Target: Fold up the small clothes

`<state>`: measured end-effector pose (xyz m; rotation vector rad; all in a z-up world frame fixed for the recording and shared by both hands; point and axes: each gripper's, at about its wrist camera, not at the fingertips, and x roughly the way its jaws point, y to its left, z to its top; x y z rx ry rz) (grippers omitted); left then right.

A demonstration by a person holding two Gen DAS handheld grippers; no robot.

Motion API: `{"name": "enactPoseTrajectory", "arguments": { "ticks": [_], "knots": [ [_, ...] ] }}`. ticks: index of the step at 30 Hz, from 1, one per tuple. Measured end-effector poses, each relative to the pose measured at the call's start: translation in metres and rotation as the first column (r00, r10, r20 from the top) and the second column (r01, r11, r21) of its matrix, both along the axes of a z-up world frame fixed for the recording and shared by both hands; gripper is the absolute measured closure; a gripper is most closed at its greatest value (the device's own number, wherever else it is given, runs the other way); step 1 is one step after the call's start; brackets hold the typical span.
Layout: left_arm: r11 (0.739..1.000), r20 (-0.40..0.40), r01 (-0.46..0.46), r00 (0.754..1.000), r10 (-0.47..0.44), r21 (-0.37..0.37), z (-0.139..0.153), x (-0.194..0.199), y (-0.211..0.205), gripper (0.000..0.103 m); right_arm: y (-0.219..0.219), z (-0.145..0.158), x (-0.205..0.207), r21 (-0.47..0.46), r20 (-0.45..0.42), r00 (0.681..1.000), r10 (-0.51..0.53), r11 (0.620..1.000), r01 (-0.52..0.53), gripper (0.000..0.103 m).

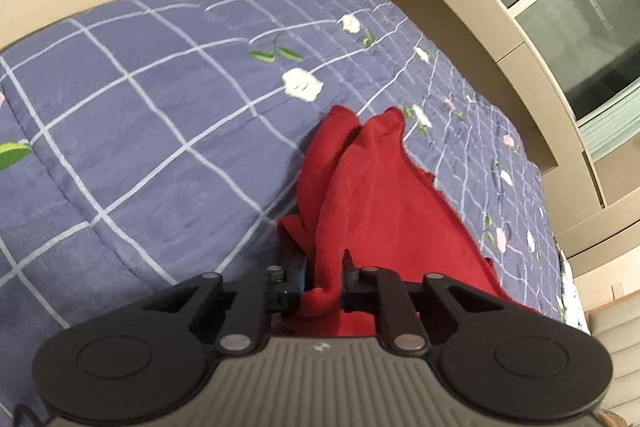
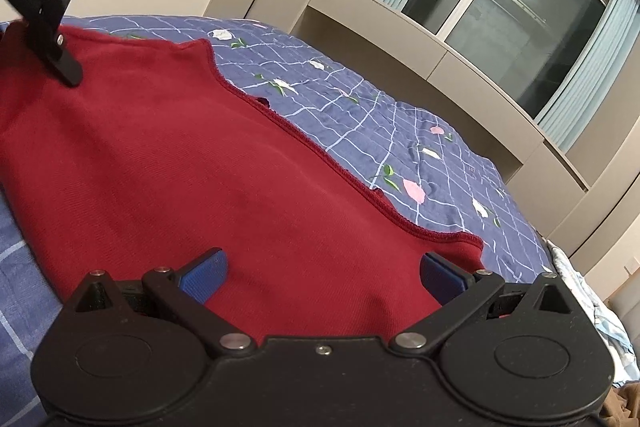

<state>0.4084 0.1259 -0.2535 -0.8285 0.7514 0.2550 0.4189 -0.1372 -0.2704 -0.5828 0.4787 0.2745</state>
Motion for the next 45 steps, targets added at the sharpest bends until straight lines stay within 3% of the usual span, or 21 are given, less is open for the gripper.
{"name": "enactPoseTrajectory", "arguments": {
  "ticks": [6, 9, 13, 17, 21, 28, 33, 36, 40, 45],
  "knots": [
    [0.995, 0.082, 0.06, 0.994, -0.067, 0.079, 0.03, 0.002, -0.017, 0.091, -0.002, 0.004, 0.005, -0.002, -0.031, 0.999, 0.025, 1.0, -0.025, 0.001],
    [0.985, 0.123, 0.111, 0.984, -0.127, 0.13, 0.05, 0.004, -0.029, 0.092, -0.015, 0.018, 0.005, 0.063, -0.031, 0.999, 0.017, 0.998, -0.015, 0.001],
    [0.964, 0.164, 0.185, 0.962, -0.218, 0.193, 0.074, 0.01, -0.054, 0.092, -0.047, 0.035, -0.006, 0.114, 0.011, 0.999, -0.045, 0.993, 0.044, 0.001],
    [0.926, 0.189, 0.268, 0.927, -0.323, 0.266, 0.096, 0.015, -0.088, 0.092, -0.081, 0.044, -0.019, 0.104, 0.029, 0.997, -0.068, 0.992, 0.065, 0.001],
    [0.856, 0.194, 0.372, 0.868, -0.458, 0.359, 0.113, 0.019, -0.135, 0.092, -0.12, 0.05, -0.035, 0.102, 0.032, 0.993, -0.114, 0.989, 0.11, 0.001],
    [0.683, 0.116, 0.536, 0.739, -0.664, 0.496, 0.117, 0.018, -0.228, 0.092, -0.18, 0.05, -0.062, 0.09, 0.009, 0.982, -0.191, 0.978, 0.189, 0.001],
    [0.587, 0.025, 0.62, 0.676, -0.736, 0.521, 0.096, 0.013, -0.288, 0.092, -0.213, 0.041, -0.072, 0.085, -0.022, 0.97, -0.242, 0.966, 0.243, 0.001],
    [0.538, -0.048, 0.661, 0.653, -0.756, 0.523, 0.079, 0.008, -0.314, 0.092, -0.227, 0.035, -0.075, 0.092, -0.041, 0.963, -0.267, 0.958, 0.27, 0.001],
    [0.485, -0.134, 0.693, 0.635, -0.761, 0.533, 0.06, 0.003, -0.333, 0.092, -0.243, 0.031, -0.074, 0.127, -0.081, 0.956, -0.283, 0.948, 0.291, 0.001],
    [0.489, -0.158, 0.713, 0.632, -0.759, 0.502, 0.05, 0.004, -0.334, 0.087, -0.263, 0.033, -0.056, 0.246, -0.19, 0.947, -0.26, 0.921, 0.303, 0.001]
  ]
}}
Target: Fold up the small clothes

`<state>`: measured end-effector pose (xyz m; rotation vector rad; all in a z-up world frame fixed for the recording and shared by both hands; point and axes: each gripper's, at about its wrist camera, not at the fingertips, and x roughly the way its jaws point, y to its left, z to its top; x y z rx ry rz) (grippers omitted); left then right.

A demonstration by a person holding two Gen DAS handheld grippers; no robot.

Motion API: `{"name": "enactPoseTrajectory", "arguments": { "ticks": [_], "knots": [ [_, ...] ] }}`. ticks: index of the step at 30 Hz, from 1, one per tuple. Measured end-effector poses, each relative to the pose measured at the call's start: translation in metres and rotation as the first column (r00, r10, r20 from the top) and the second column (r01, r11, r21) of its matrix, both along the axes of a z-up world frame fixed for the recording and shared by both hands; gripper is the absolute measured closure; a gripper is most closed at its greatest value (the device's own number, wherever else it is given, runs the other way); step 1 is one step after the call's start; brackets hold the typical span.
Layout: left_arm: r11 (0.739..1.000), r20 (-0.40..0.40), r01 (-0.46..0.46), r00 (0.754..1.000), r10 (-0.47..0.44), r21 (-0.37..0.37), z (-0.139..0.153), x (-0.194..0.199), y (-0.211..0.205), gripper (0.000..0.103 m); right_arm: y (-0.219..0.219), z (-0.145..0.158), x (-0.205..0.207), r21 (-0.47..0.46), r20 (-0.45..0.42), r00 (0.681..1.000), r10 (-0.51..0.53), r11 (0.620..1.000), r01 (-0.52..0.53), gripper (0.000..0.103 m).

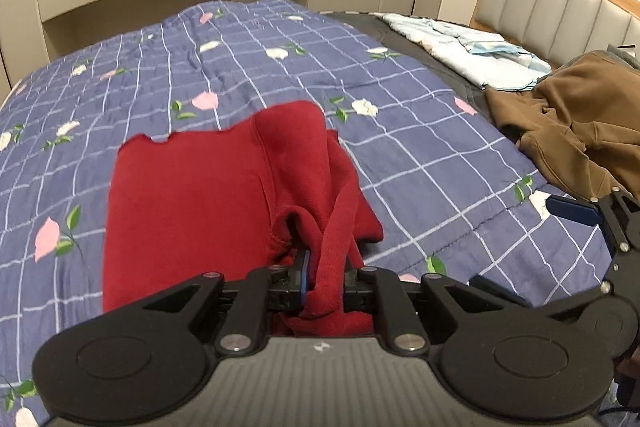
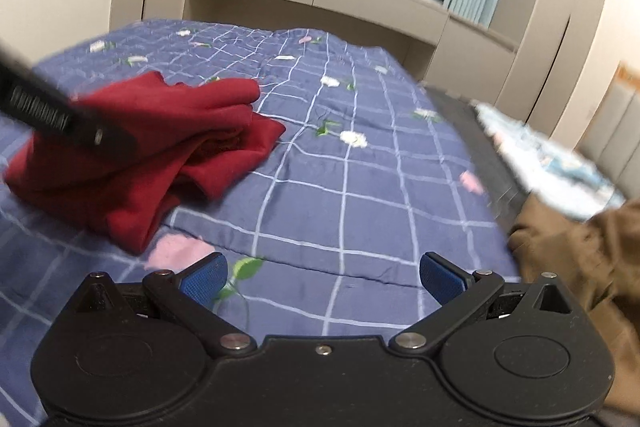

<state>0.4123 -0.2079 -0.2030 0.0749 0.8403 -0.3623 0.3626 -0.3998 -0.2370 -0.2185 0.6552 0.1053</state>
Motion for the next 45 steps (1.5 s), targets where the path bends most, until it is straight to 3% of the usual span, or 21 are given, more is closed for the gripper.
{"name": "enactPoseTrajectory", "arguments": {
  "ticks": [2, 5, 9, 12, 15, 18, 23, 27, 31, 35, 40, 43, 45],
  "knots": [
    [1.0, -0.014, 0.002, 1.0, -0.002, -0.015, 0.001, 0.002, 0.002, 0.079, -0.009, 0.004, 0.01, 0.089, -0.03, 1.0, 0.007, 0.996, -0.005, 0.001],
    [0.998, -0.017, 0.021, 1.0, -0.022, -0.051, 0.004, 0.0, 0.003, 0.052, -0.022, 0.013, 0.027, 0.257, -0.067, 0.997, 0.042, 0.966, -0.024, 0.001],
    [0.996, -0.016, 0.036, 0.999, -0.038, -0.082, 0.008, -0.01, 0.009, 0.038, -0.034, 0.018, 0.064, 0.536, -0.16, 0.978, 0.133, 0.844, -0.027, 0.001],
    [0.997, -0.013, 0.023, 1.0, -0.024, -0.079, 0.012, -0.018, 0.016, 0.032, -0.031, 0.018, 0.089, 0.65, -0.204, 0.962, 0.181, 0.76, -0.005, 0.002],
    [0.998, 0.0, -0.022, 1.0, 0.022, -0.062, 0.017, -0.027, 0.028, 0.018, -0.015, 0.02, 0.109, 0.677, -0.204, 0.947, 0.25, 0.735, -0.048, 0.006],
    [0.997, 0.003, -0.047, 0.999, 0.047, -0.067, 0.02, -0.034, 0.043, 0.014, 0.001, 0.019, 0.125, 0.681, -0.224, 0.929, 0.294, 0.729, -0.066, 0.009],
    [0.994, -0.018, -0.104, 0.995, 0.103, -0.04, 0.012, -0.036, 0.063, 0.012, 0.007, 0.003, 0.151, 0.715, -0.301, 0.909, 0.289, 0.699, 0.014, 0.013],
    [0.977, -0.048, -0.163, 0.986, 0.158, -0.14, 0.011, -0.034, 0.083, 0.008, 0.001, 0.001, 0.164, 0.751, -0.312, 0.909, 0.278, 0.658, 0.056, 0.017],
    [0.96, -0.067, -0.167, 0.985, 0.156, -0.226, 0.013, -0.035, 0.097, 0.006, -0.003, 0.001, 0.177, 0.784, -0.321, 0.908, 0.27, 0.613, 0.095, 0.027],
    [0.937, -0.075, -0.164, 0.986, 0.148, -0.308, 0.015, -0.039, 0.11, 0.004, -0.004, 0.002, 0.186, 0.778, -0.328, 0.913, 0.242, 0.617, 0.116, 0.048],
    [0.932, -0.094, -0.257, 0.966, 0.241, -0.254, 0.009, -0.032, 0.122, 0.004, 0.0, 0.002, 0.201, 0.74, -0.327, 0.924, 0.197, 0.661, 0.121, 0.061],
    [0.915, -0.109, -0.329, 0.944, 0.312, -0.233, 0.006, -0.026, 0.131, 0.005, 0.007, 0.008, 0.21, 0.7, -0.306, 0.932, 0.194, 0.709, 0.083, 0.086],
    [0.906, -0.107, -0.351, 0.936, 0.335, -0.235, 0.007, -0.024, 0.135, 0.005, 0.015, 0.018, 0.21, 0.649, -0.25, 0.945, 0.213, 0.761, 0.0, 0.09]
  ]
}}
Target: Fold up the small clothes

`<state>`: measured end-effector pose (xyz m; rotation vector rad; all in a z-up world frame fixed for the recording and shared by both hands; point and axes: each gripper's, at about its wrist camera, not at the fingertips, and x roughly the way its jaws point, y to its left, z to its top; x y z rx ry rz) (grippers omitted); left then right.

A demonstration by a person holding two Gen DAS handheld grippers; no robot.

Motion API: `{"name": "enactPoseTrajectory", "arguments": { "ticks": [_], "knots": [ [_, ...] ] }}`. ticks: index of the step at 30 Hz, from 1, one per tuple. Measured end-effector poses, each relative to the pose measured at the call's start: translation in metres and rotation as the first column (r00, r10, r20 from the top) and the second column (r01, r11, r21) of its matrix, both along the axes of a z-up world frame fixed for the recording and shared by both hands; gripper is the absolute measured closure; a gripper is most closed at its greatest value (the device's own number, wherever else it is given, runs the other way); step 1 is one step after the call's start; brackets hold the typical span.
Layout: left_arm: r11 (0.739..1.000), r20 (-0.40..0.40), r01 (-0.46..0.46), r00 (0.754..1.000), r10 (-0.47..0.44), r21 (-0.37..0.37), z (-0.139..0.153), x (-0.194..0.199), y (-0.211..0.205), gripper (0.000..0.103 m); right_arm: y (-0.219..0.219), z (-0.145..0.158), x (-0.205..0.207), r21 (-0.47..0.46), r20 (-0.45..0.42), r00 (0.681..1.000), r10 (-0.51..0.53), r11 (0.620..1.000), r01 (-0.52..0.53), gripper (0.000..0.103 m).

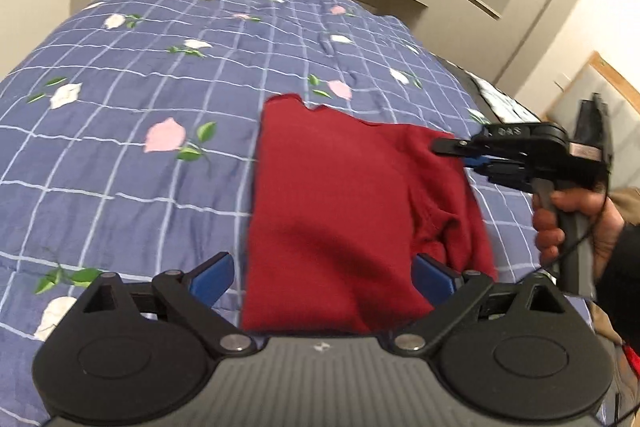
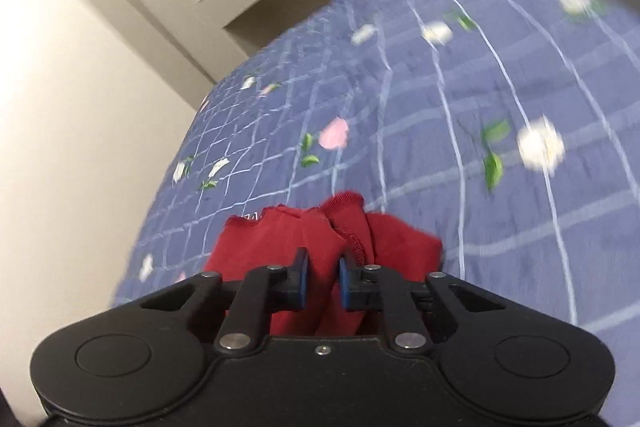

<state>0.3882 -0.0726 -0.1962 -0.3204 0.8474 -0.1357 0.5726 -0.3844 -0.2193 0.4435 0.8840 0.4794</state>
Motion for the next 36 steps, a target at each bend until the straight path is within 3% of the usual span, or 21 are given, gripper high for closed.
{"name": "enactPoseTrajectory", "arguments": {
  "ticks": [4, 9, 12, 16, 20, 23, 26, 28, 30, 32, 36],
  "knots": [
    [1.0, 0.011, -0.016, 1.0, 0.016, -0.001, 0.001, 0.004, 0.005, 0.005, 0.011, 0.017, -0.005, -0.129, 0.155, 0.986, 0.068, 0.99, -0.048, 0.091],
    [0.999, -0.047, -0.017, 0.999, 0.019, 0.049, -0.011, 0.016, 0.003, 0.005, 0.012, -0.005, 0.0, -0.218, 0.121, 0.988, 0.093, 0.974, -0.065, 0.087],
    [0.997, -0.108, -0.01, 0.994, 0.019, 0.078, -0.021, 0.022, 0.001, 0.005, 0.005, -0.012, -0.004, -0.223, 0.101, 0.993, 0.066, 0.974, -0.042, 0.073],
    [0.998, -0.123, 0.009, 0.992, -0.002, 0.058, -0.026, 0.019, 0.003, 0.005, -0.004, 0.001, -0.028, -0.219, 0.13, 0.991, 0.039, 0.976, -0.009, 0.043],
    [0.998, -0.132, 0.022, 0.991, -0.014, 0.059, -0.027, 0.016, 0.006, 0.005, -0.005, 0.026, -0.073, -0.204, 0.189, 0.976, 0.107, 0.977, -0.068, 0.043],
    [0.999, -0.14, 0.012, 0.99, -0.005, 0.049, -0.027, 0.017, 0.011, 0.005, 0.009, 0.036, -0.104, -0.184, 0.18, 0.957, 0.228, 0.964, -0.195, 0.048],
    [0.999, -0.145, 0.003, 0.989, 0.002, 0.034, -0.026, 0.018, 0.014, 0.005, 0.032, 0.035, -0.132, -0.202, 0.147, 0.92, 0.363, 0.922, -0.332, 0.055],
    [1.0, -0.149, -0.001, 0.989, 0.003, 0.019, -0.026, 0.018, 0.015, 0.005, 0.044, 0.031, -0.144, -0.249, 0.139, 0.904, 0.404, 0.898, -0.363, 0.062],
    [1.0, -0.153, -0.001, 0.988, 0.001, -0.002, -0.027, 0.018, 0.017, 0.009, 0.049, 0.025, -0.15, -0.272, 0.118, 0.909, 0.401, 0.893, -0.359, 0.074],
    [1.0, -0.167, 0.008, 0.986, -0.013, -0.028, -0.029, 0.019, 0.017, 0.021, 0.045, 0.023, -0.152, -0.251, 0.109, 0.925, 0.364, 0.91, -0.329, 0.093],
    [0.997, -0.185, 0.008, 0.982, -0.021, -0.073, -0.033, 0.02, 0.02, 0.053, 0.029, 0.024, -0.154, -0.184, 0.104, 0.955, 0.276, 0.949, -0.255, 0.095]
  ]
}}
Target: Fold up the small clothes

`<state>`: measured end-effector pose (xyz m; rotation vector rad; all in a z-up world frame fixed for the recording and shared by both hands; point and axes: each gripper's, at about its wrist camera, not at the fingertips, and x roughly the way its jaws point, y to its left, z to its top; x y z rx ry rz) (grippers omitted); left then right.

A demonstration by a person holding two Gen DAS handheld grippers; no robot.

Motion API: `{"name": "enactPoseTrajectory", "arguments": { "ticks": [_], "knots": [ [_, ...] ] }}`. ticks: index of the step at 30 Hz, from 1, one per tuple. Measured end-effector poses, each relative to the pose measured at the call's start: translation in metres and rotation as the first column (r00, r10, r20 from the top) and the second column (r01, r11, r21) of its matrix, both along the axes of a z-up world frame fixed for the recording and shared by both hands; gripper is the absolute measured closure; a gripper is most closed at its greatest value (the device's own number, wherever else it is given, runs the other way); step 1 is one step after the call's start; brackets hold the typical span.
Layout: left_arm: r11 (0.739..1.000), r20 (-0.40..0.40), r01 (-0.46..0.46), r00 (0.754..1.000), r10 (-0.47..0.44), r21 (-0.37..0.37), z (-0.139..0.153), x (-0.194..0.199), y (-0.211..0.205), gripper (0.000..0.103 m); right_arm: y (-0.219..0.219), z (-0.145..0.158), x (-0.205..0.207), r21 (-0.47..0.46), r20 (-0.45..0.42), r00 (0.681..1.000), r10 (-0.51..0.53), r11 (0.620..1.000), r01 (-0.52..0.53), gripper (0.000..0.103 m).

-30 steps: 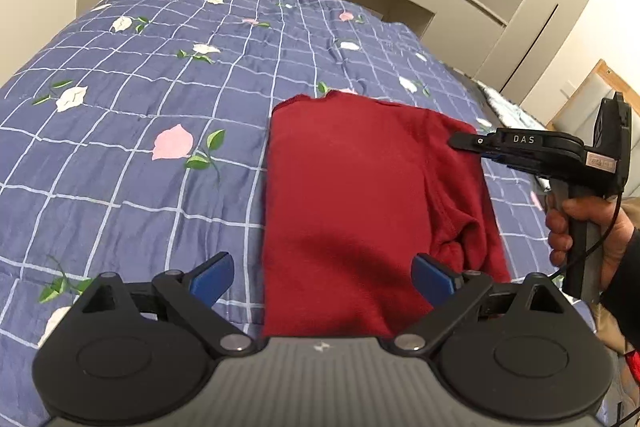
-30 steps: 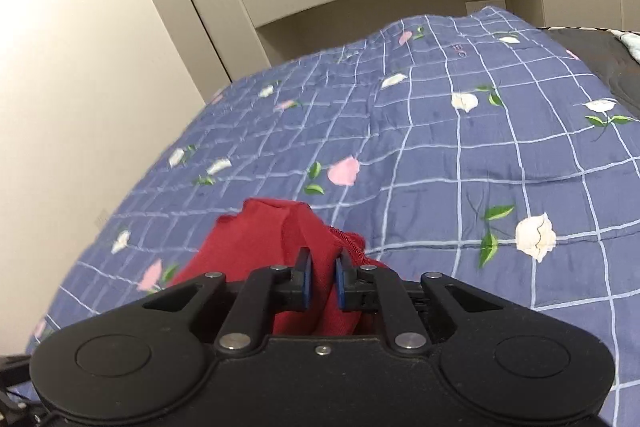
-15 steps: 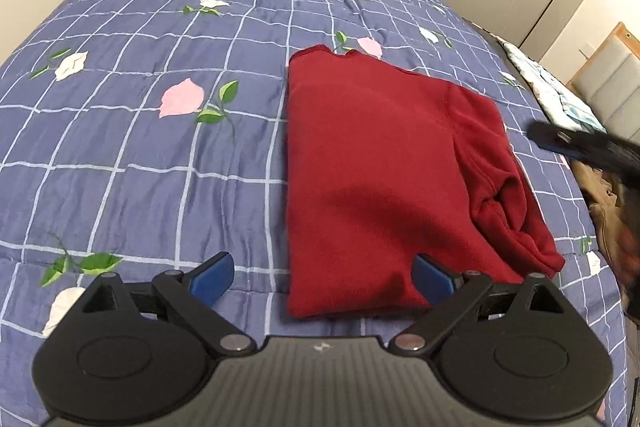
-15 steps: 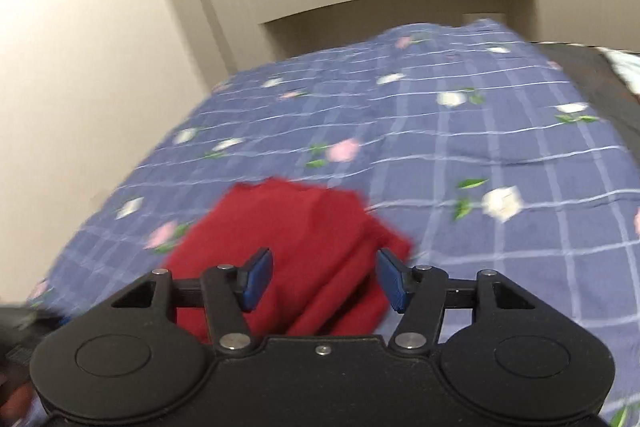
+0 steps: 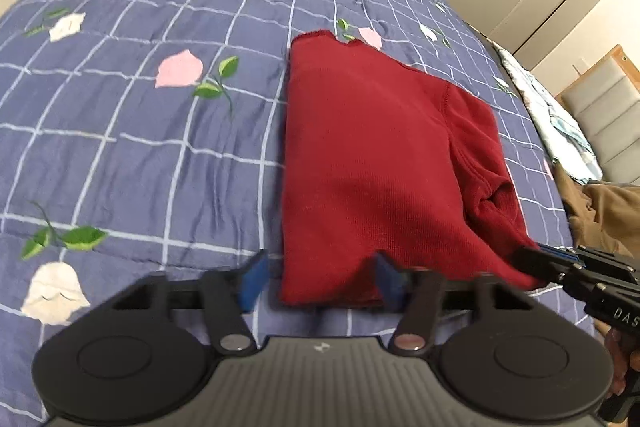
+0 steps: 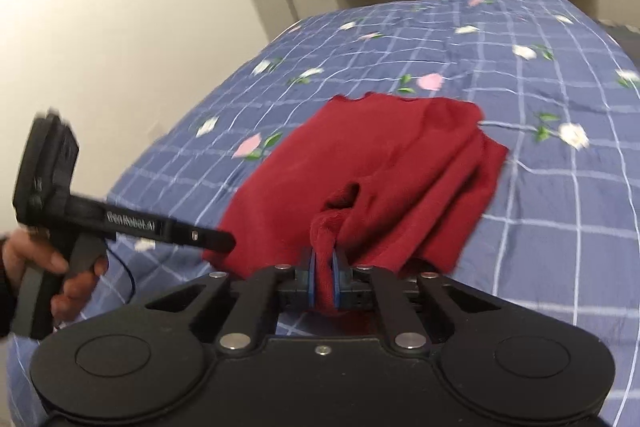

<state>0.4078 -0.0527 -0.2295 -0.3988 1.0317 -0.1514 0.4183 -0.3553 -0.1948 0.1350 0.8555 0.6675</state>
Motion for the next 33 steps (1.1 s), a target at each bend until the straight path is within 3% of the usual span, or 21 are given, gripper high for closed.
{"name": "enactPoseTrajectory", "arguments": {
  "ticks": [6, 10, 20, 22, 24, 27, 29, 33],
  "knots": [
    [0.999, -0.032, -0.022, 0.999, 0.023, 0.026, -0.009, 0.006, 0.001, 0.067, -0.019, -0.02, -0.005, 0.075, -0.078, 0.985, -0.151, 0.985, 0.157, 0.095],
    [0.999, -0.067, -0.027, 0.997, 0.03, 0.047, -0.016, 0.01, 0.002, 0.068, -0.027, -0.044, -0.014, 0.088, -0.139, 0.962, -0.236, 0.964, 0.25, 0.095],
    [0.997, -0.071, -0.012, 0.997, 0.018, 0.081, -0.008, 0.007, 0.0, 0.064, -0.03, -0.038, -0.014, 0.07, -0.139, 0.962, -0.234, 0.967, 0.245, 0.091],
    [0.996, -0.069, -0.004, 0.998, 0.01, 0.086, -0.004, 0.006, 0.0, 0.059, -0.029, -0.03, -0.014, 0.069, -0.121, 0.966, -0.227, 0.969, 0.237, 0.087],
    [0.995, -0.058, 0.002, 0.998, 0.004, 0.095, 0.001, 0.004, -0.001, 0.042, -0.029, -0.023, -0.015, 0.067, -0.1, 0.969, -0.227, 0.97, 0.235, 0.08],
    [0.993, -0.027, 0.003, 1.0, 0.0, 0.121, 0.01, 0.002, -0.003, 0.026, -0.03, -0.014, -0.013, 0.062, -0.061, 0.969, -0.239, 0.968, 0.243, 0.072],
    [0.991, -0.012, 0.007, 1.0, -0.005, 0.136, 0.015, 0.003, -0.005, 0.019, -0.03, -0.01, -0.01, 0.059, -0.038, 0.967, -0.251, 0.966, 0.253, 0.055],
    [0.989, 0.01, 0.014, 1.0, -0.016, 0.15, 0.021, 0.015, -0.011, 0.012, -0.023, -0.006, 0.005, 0.045, 0.001, 0.968, -0.25, 0.967, 0.25, 0.041]
  ]
}}
